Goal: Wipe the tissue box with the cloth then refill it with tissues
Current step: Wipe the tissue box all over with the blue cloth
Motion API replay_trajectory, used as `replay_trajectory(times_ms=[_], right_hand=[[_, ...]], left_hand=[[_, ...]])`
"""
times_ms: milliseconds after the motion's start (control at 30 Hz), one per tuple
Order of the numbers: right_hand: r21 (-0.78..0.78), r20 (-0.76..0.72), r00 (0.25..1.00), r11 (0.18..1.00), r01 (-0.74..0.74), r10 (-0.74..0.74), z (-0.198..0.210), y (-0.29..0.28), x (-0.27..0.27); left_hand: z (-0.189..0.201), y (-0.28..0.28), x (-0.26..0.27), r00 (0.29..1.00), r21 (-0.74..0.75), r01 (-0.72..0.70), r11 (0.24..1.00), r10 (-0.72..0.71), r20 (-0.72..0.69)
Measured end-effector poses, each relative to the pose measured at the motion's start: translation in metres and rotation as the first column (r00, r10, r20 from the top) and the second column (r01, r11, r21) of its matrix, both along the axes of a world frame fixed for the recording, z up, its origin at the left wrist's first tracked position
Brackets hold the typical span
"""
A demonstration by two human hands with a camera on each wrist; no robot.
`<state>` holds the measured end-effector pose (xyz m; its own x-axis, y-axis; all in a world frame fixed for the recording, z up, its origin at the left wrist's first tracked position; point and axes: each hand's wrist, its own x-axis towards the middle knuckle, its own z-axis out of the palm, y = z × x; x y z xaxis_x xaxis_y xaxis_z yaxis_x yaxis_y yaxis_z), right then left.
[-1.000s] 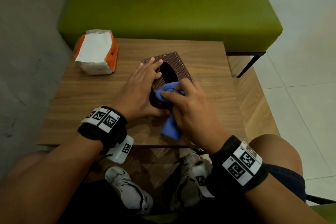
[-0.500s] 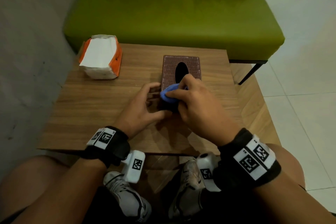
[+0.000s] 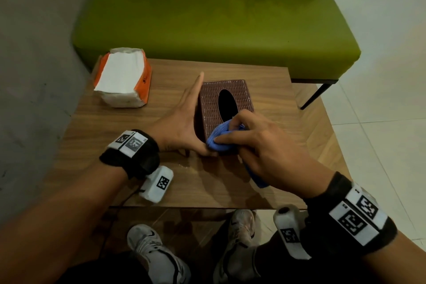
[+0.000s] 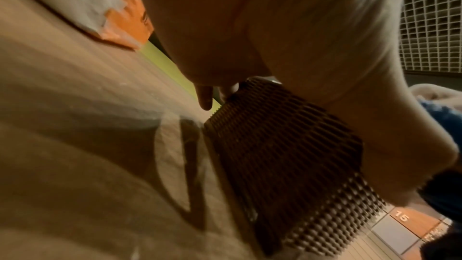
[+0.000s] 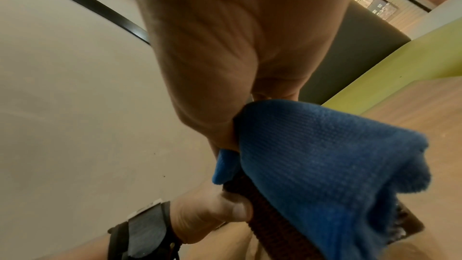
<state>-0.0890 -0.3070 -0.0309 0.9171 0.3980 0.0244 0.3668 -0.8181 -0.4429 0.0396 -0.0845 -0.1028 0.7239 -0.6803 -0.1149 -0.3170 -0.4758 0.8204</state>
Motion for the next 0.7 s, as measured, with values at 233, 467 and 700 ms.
replay_trajectory(times_ms=[233,467,700], right_hand=[[-0.059,0.039,0.982,0.98,0.189,-0.187,-0.004,0.027,0.056],[-0.022,0.006,1.0,1.0,0.002,-0.002,0.008,0.015,0.013],[-0.098,0.015,0.996,0.992,0.084,-0.083,0.001,0.031,0.066]], left_hand=[[-0.015,0.001,-0.013,0.992,-0.055,-0.116,0.992,0.113,-0.062],[-0.02,0.002,-0.011,0.991,-0.08,-0.112,0.99,0.106,-0.081],[-0.011,0.0,-0.016,0.988,-0.069,-0.136,0.988,0.13,-0.086]])
